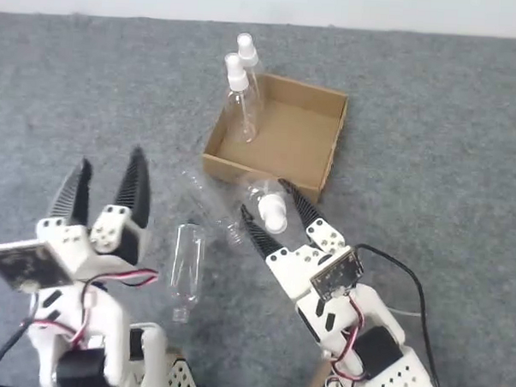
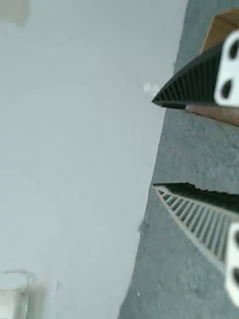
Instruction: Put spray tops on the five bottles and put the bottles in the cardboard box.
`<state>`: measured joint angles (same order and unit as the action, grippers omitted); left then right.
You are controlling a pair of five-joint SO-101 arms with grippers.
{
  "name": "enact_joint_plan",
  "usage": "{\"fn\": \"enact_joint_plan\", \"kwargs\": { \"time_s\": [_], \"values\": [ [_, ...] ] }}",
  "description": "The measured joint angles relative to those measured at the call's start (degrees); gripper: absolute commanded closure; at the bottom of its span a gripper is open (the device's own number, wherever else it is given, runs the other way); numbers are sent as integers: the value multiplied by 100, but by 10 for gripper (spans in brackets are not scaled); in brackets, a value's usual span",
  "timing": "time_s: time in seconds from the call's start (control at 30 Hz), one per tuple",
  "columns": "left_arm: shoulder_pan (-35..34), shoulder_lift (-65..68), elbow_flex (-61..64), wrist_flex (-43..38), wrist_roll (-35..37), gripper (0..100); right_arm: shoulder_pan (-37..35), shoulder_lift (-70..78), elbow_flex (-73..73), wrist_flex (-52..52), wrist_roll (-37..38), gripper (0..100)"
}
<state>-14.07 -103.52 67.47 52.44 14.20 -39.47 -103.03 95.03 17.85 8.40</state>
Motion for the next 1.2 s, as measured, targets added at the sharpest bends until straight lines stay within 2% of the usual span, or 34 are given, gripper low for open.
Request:
{"fn": "enact_joint_plan", "kwargs": {
  "time_s": [0.17,0.4,0.57,0.8,1.2],
  "values": [
    [-651,0,756,0,325,772,35,0,0,9,-9,991],
    [-1037,0,1723,-527,378,773,79,0,0,334,-9,991],
    [-1108,0,2251,-923,378,772,88,0,0,378,-9,992],
    [-1090,0,2752,-1688,369,773,475,0,-527,1178,-9,992],
    [-1073,0,2760,-1749,167,772,501,44,-1705,1521,-9,992]
  ]
}}
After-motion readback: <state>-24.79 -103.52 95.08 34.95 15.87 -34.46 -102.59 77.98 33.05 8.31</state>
